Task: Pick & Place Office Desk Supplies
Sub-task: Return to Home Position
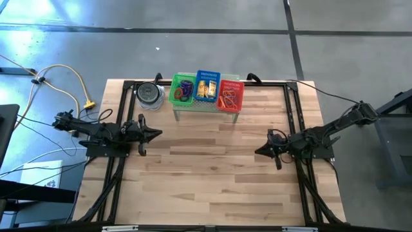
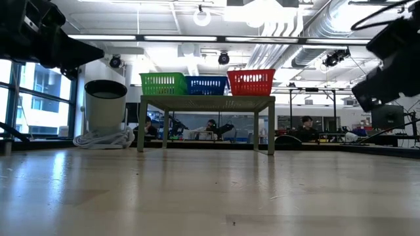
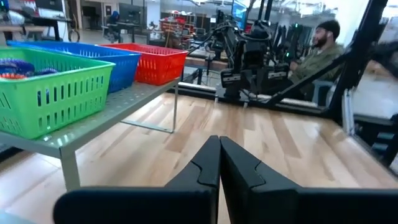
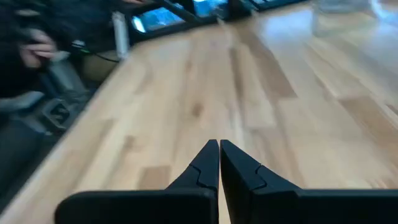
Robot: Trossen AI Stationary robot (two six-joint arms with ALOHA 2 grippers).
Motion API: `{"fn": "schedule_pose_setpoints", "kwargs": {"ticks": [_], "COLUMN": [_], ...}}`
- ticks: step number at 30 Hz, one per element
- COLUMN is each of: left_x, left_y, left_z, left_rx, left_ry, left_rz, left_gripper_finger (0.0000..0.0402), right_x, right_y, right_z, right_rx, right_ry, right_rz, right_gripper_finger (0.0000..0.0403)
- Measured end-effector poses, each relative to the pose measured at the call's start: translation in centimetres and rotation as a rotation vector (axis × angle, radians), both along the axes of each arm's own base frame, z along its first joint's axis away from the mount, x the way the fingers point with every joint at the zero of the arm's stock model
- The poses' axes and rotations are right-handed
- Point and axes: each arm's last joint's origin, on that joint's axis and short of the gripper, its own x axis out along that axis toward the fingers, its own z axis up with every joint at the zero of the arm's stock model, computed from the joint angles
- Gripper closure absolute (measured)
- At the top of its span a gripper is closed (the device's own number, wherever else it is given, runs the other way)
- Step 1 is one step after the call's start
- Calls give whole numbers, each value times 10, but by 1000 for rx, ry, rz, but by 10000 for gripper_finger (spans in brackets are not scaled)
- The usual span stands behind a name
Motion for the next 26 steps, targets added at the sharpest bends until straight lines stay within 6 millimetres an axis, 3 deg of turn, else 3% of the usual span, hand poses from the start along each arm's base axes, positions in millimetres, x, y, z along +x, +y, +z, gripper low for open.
{"fn": "schedule_pose_setpoints", "kwargs": {"ticks": [8, 26], "left_x": [1, 1], "left_y": [0, 0], "left_z": [-2, 11], "left_rx": [125, 68], "left_ry": [42, -99], "left_rz": [4, 14], "left_gripper_finger": [401, 401], "right_x": [-2, -2], "right_y": [-3, -3], "right_z": [-7, -7], "right_rx": [22, -57], "right_ry": [69, 61], "right_rz": [-85, -57], "right_gripper_finger": [399, 399]}}
